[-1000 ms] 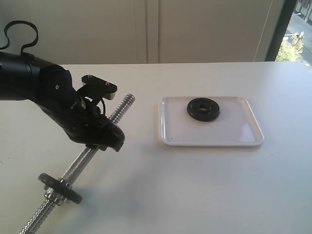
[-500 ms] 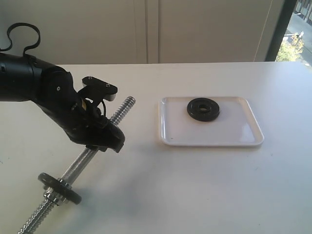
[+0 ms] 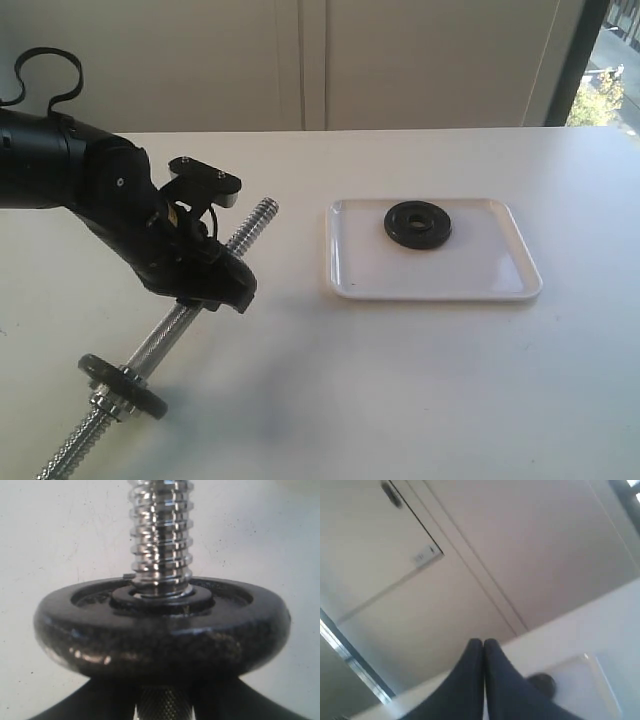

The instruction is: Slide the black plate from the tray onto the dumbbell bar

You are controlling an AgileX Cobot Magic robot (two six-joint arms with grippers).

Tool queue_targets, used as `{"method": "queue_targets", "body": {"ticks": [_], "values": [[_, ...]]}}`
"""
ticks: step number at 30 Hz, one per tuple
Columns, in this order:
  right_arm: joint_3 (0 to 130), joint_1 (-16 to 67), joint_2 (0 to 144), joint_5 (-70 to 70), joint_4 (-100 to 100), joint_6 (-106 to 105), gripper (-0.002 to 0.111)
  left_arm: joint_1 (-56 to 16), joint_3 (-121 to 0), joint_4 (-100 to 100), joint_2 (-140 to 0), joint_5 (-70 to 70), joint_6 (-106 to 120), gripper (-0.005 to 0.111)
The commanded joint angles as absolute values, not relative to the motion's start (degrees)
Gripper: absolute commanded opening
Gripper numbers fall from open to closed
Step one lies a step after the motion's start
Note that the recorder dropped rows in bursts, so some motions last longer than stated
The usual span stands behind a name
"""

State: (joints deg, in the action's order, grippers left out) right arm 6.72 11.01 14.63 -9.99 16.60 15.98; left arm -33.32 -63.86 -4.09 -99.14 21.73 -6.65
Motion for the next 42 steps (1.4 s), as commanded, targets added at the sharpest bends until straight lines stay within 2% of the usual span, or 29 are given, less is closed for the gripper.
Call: {"method": "queue_targets", "body": {"ticks": [1,5,10,13,17,20,22,25,26,33,42], "values": [[24.64,11.91,40.62,5.24,12.92,7.75,0.000,-33.30,-64.69,-4.55,-97.39,19.19,-6.19,0.000],[44.69,14.32,65.52,22.46,13.48,-6.12,0.000,-33.30,-64.69,-4.55,-97.39,19.19,-6.19,0.000],[68.83,16.47,90.89,35.73,9.28,-16.39,0.000,-33.30,-64.69,-4.44,-97.39,19.24,-6.19,0.000],[80.68,17.58,102.74,41.72,4.31,-15.00,0.000,-33.30,-64.69,-4.44,-97.39,19.35,-6.19,0.000],[89.26,18.25,112.19,42.63,3.63,-14.78,0.003,-33.30,-64.69,-4.44,-97.39,19.67,-6.19,0.000],[92.78,18.25,116.65,41.41,3.63,-15.03,0.022,-33.30,-64.69,-4.32,-97.39,20.48,-6.19,0.000],[93.58,18.25,118.09,38.48,3.63,-15.39,0.050,-33.30,-64.69,-4.20,-97.39,21.18,-6.19,0.000],[93.57,18.25,119.40,33.40,3.63,-15.13,0.097,-33.30,-64.69,-4.20,-97.39,21.48,-6.19,0.000],[93.57,18.25,119.79,32.49,3.47,-15.15,0.105,-33.30,-64.69,-4.20,-97.39,21.34,-6.19,0.000],[93.71,18.00,121.73,33.71,-5.09,-0.38,0.105,-33.30,-64.69,-4.10,-97.39,20.98,-6.19,0.000],[98.66,16.47,127.45,41.04,-4.30,-2.58,0.105,-33.30,-64.69,-3.50,-97.39,20.88,-6.19,0.000]]}}
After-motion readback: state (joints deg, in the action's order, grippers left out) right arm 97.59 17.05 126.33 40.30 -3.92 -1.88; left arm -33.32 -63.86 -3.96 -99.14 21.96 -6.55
